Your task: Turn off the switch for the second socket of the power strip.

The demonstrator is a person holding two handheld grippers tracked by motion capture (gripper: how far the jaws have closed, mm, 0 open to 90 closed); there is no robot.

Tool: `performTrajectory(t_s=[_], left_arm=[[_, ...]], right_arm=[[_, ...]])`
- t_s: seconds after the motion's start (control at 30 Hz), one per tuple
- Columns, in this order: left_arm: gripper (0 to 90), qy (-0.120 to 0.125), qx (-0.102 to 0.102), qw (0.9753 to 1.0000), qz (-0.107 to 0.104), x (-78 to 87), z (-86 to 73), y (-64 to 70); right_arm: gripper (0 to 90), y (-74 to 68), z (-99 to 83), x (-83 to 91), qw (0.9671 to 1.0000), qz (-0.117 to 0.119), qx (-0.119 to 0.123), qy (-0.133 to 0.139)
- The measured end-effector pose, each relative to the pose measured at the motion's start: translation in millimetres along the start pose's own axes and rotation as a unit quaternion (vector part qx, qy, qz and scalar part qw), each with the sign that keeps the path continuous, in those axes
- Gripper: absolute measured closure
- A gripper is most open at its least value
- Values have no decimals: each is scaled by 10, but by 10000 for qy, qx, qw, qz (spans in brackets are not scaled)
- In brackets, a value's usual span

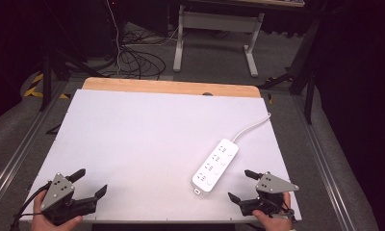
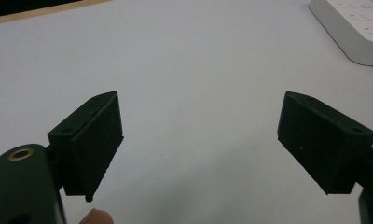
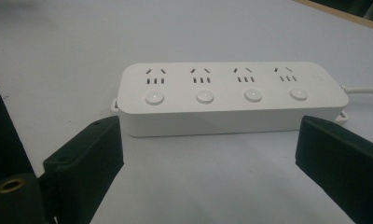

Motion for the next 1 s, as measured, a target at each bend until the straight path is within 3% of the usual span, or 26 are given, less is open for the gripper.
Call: performTrajectory(t_s=[0.57,1.0], left_arm=[[147,47,-99,9999,65,21,4,6],[147,26,-65,9999,91,24,5,6]], right_arm=[[85,-9,10,-4,10000,-41,71,-37],[105,-31,43,-13,9999,-134,47,-35]])
Point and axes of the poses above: each handheld gripper's, and its own axes: x roughly backward along the jaws, z roughly out of its top, y roughly to its right, the point moved 1 cm from there along -x, roughly forward along the jaws, and after that the axes turned 13 degrees about z, right-handed, at the moved point
